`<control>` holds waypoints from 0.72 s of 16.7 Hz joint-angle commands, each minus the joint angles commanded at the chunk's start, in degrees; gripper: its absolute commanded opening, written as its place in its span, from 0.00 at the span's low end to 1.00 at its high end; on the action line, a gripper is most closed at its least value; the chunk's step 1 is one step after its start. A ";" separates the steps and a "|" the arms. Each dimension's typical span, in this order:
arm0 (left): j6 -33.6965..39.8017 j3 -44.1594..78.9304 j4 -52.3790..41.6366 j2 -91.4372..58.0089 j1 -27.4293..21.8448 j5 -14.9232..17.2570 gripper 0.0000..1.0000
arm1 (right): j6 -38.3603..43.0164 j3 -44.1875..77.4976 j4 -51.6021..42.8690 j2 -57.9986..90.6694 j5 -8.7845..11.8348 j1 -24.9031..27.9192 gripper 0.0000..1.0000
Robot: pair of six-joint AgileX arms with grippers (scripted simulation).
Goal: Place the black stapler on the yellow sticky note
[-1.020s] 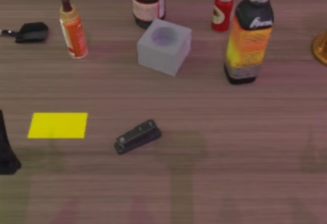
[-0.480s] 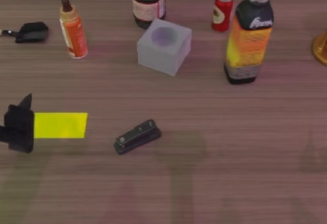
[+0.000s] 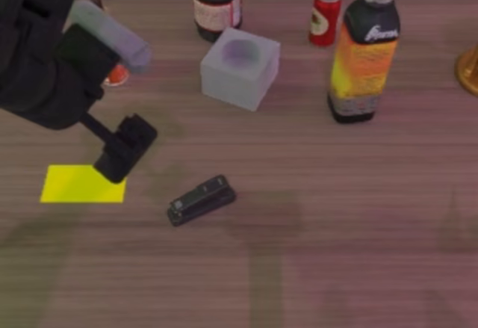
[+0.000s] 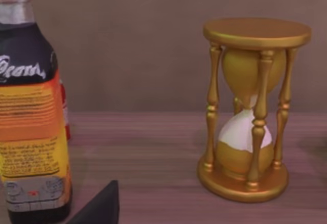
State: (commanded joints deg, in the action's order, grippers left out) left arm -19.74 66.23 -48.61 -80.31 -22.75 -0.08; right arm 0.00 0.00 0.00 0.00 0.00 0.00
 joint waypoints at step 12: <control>-9.23 32.36 -22.23 -37.37 -10.76 0.06 1.00 | 0.00 0.00 0.00 0.00 0.00 0.00 1.00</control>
State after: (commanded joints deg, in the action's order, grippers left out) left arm -28.98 98.59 -70.84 -117.68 -33.51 -0.02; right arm 0.00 0.00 0.00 0.00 0.00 0.00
